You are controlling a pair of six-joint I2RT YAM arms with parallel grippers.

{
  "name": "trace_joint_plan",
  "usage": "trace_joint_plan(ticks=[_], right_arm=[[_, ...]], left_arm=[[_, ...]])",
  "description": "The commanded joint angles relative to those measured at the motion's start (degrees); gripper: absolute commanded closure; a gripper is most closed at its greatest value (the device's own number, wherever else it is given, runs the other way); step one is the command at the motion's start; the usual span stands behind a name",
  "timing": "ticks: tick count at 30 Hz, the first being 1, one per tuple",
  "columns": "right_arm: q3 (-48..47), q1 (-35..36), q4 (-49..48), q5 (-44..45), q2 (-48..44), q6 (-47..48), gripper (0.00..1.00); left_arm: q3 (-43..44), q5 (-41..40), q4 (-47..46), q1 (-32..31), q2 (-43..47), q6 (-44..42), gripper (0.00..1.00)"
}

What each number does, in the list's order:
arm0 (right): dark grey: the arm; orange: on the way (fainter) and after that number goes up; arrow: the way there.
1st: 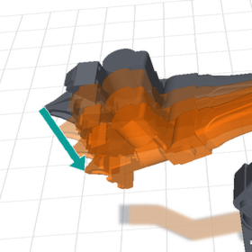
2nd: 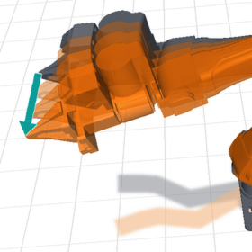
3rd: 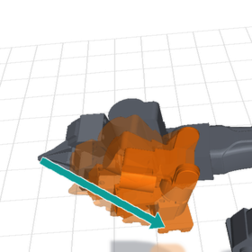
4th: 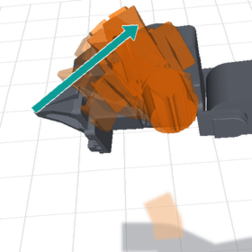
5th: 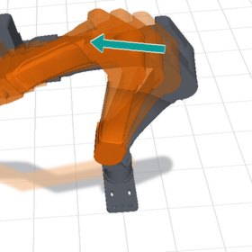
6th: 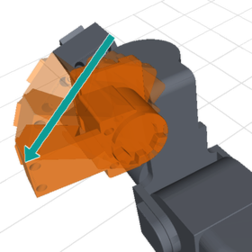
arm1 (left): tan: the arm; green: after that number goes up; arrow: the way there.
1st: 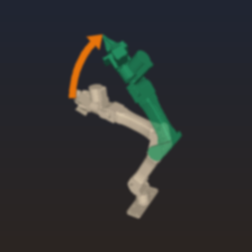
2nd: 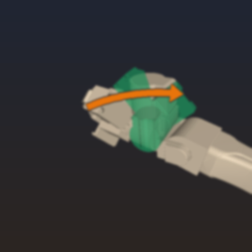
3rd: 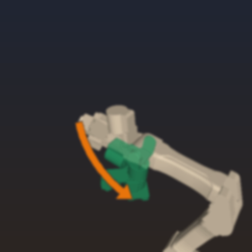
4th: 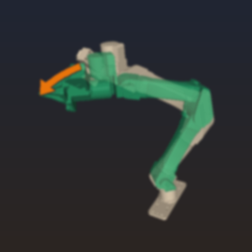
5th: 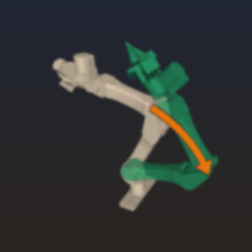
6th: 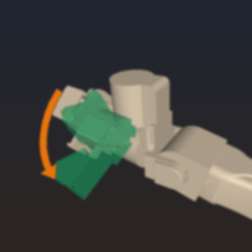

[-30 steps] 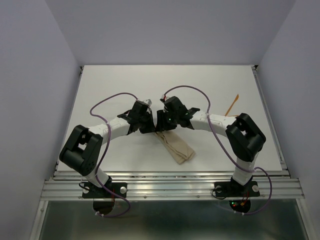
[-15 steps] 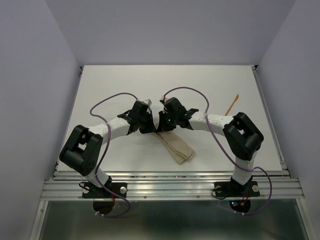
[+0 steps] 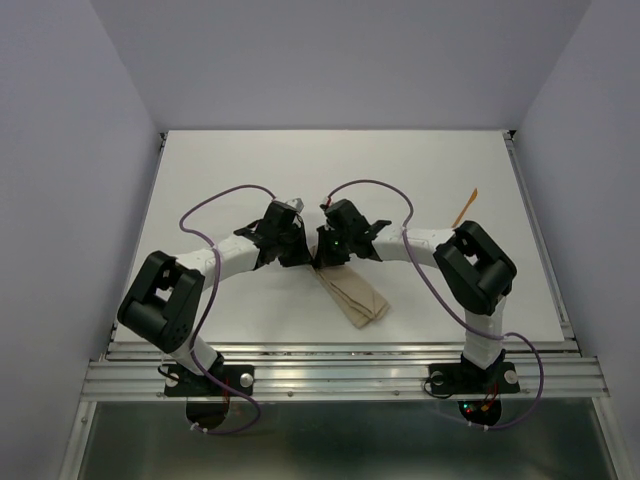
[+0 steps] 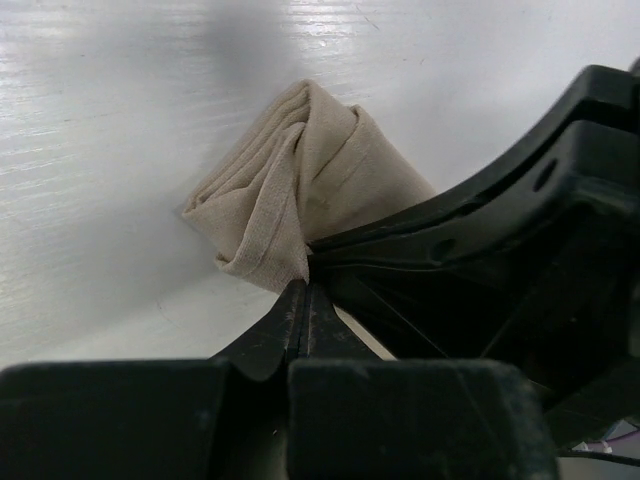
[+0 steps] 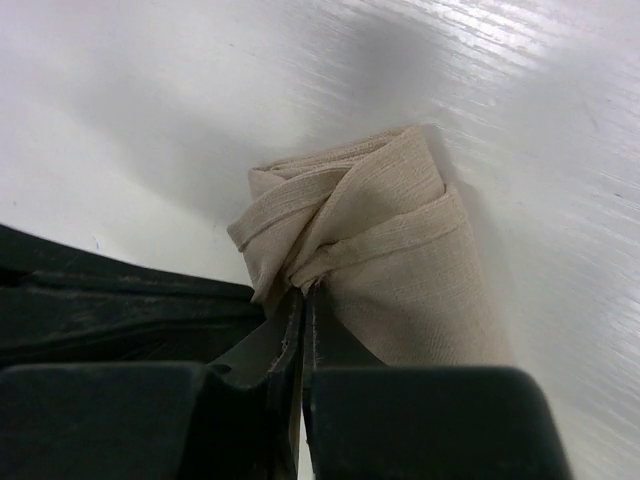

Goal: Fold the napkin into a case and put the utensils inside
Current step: Stuff the top corner of the smaller-rectangle-folded napkin into the folded napkin.

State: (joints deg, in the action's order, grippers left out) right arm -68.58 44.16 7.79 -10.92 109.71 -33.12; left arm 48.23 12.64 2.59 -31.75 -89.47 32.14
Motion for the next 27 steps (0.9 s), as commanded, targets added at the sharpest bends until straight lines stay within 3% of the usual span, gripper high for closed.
trace_joint_plan(ticks=[1, 18, 21, 25, 27], right_arm=[[-1.74, -0.30, -2.61, 0.99, 2.17, -1.77, 0.99], [0.55, -0.30, -15.96, -2.70, 3.67, -11.79, 0.99], [1.77, -0.30, -15.97, -2.53, 2.27, -11.61, 0.94], [3.00, -0.30, -15.88, -2.53, -0.98, -11.44, 0.69], [3.88, -0.30, -15.53, -1.92, -3.18, -11.35, 0.67]], left_arm=[[0.90, 1.07, -0.66, 0.20, 3.60, -0.85, 1.00], [0.99, 2.74, -0.92, 0.19, 2.11, -1.29, 1.00], [1.25, 2.74, -0.92, 0.19, 1.58, -1.38, 1.00], [1.87, 2.39, -0.57, 0.20, 1.40, -1.90, 1.00], [2.05, 2.03, -0.13, 0.46, 1.49, -2.08, 1.00]])
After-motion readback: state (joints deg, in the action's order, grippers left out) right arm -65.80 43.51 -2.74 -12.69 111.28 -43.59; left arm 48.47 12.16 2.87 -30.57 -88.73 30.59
